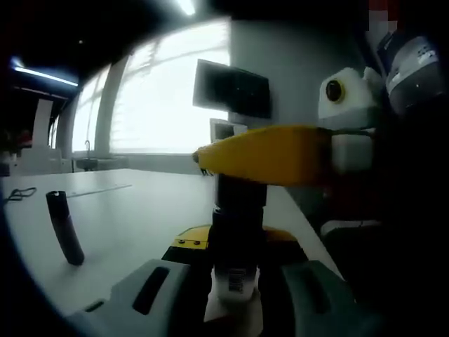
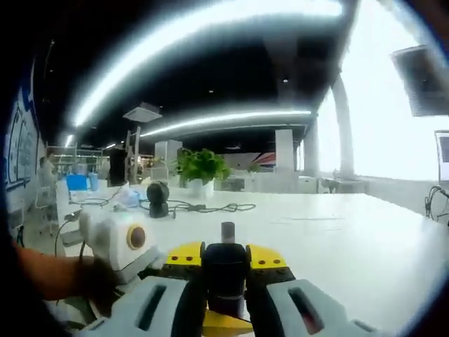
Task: Pick up cosmetic bottle twist off cap place on table pick up cap screw tight cap place on table
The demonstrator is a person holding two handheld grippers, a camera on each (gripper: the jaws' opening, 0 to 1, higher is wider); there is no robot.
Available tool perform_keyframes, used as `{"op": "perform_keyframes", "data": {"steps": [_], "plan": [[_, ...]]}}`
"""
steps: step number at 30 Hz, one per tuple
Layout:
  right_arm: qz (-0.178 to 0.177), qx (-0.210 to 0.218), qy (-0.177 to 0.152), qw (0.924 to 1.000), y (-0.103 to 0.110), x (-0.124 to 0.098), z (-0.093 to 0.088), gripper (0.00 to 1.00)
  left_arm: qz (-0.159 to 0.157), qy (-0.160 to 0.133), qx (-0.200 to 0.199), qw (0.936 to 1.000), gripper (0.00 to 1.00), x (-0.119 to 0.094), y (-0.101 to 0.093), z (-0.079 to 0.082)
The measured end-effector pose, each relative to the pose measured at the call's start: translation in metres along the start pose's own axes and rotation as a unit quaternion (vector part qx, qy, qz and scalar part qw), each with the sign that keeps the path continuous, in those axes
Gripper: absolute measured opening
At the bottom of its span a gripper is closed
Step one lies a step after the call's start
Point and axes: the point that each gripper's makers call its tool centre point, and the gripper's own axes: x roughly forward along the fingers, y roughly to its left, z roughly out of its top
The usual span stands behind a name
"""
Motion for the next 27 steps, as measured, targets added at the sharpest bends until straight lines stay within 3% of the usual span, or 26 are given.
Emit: {"op": "perform_keyframes", "data": {"steps": [11,15,18,23,27], "plan": [[-0.011,-0.018,-0.011,0.9997,0.001,-0.002,0.001,0.16,-0.001,0.000,-0.002,1.0000,0.15,-0.001,-0.001,0.000],[-0.004,-0.028,0.007,0.9996,0.000,0.000,-0.005,0.21,-0.001,0.000,-0.002,1.0000,0.15,-0.001,-0.001,0.000],[0.019,-0.004,0.008,0.9998,0.003,0.001,-0.008,0.33,-0.001,0.000,-0.002,1.0000,0.15,-0.001,-0.001,0.000],[0.065,0.002,-0.010,0.9979,0.011,-0.003,0.003,0.36,-0.001,0.000,-0.001,1.0000,0.15,-0.001,-0.001,0.000],[0.135,-0.015,-0.025,0.9904,0.019,-0.005,0.014,0.35,-0.001,0.000,-0.002,1.0000,0.15,-0.001,-0.001,0.000]]}}
